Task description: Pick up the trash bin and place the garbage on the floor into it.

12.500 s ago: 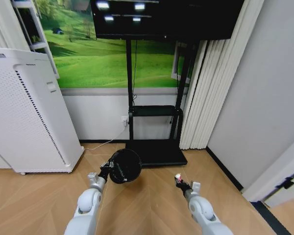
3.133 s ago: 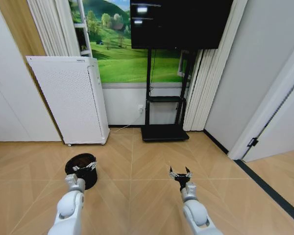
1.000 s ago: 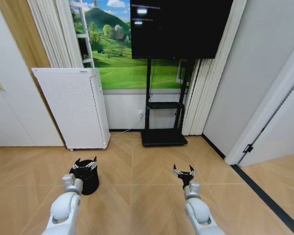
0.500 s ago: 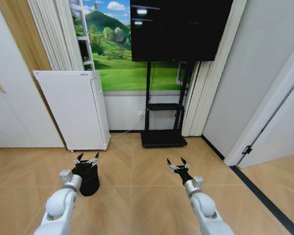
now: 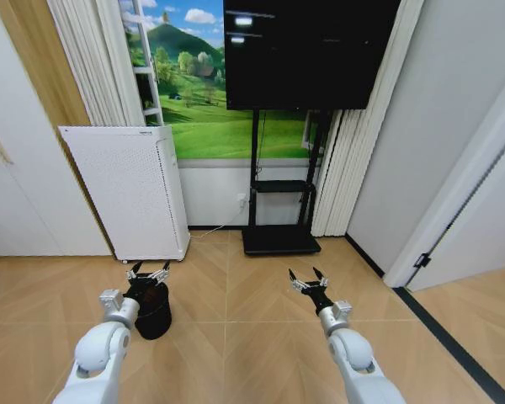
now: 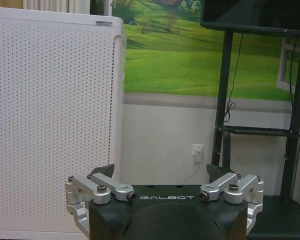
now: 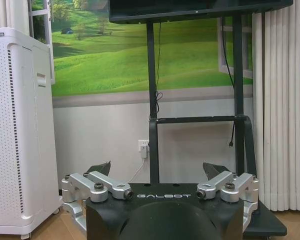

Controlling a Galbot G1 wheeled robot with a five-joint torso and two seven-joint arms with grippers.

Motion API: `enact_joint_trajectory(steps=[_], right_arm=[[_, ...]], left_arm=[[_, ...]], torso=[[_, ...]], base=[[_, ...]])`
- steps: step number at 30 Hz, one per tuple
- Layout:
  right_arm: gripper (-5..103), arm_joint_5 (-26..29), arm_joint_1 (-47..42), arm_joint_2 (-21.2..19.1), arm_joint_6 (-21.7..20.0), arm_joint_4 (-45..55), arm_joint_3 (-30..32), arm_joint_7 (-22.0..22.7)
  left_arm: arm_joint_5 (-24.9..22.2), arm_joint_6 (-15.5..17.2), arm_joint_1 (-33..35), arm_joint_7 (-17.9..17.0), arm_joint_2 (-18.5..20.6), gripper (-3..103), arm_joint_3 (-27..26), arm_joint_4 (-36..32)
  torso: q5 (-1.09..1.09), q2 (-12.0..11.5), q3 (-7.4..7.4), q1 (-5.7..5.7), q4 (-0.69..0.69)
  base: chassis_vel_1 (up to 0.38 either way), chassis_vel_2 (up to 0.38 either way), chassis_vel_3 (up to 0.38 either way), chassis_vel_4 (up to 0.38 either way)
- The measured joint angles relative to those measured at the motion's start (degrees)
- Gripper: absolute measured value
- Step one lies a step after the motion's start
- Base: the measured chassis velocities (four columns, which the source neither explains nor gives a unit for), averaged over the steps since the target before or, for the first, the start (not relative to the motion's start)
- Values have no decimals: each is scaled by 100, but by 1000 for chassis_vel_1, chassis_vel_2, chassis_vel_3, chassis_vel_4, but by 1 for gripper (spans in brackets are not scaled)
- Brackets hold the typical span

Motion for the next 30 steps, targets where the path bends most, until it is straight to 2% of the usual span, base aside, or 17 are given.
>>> enact_joint_trajectory(steps=[17, 30], right_arm=[[100, 94, 10, -79, 21, 13, 24, 113], [100, 95, -24, -88, 23, 28, 25, 128]], left_arm=[[5, 66, 37, -66, -29, 100, -43, -157], [-9, 71, 56, -73, -29, 100, -54, -183]], torso=[[0, 404, 249, 156, 0], [0, 603, 371, 233, 0]], base=[[0, 0, 0, 0], [0, 0, 0, 0]])
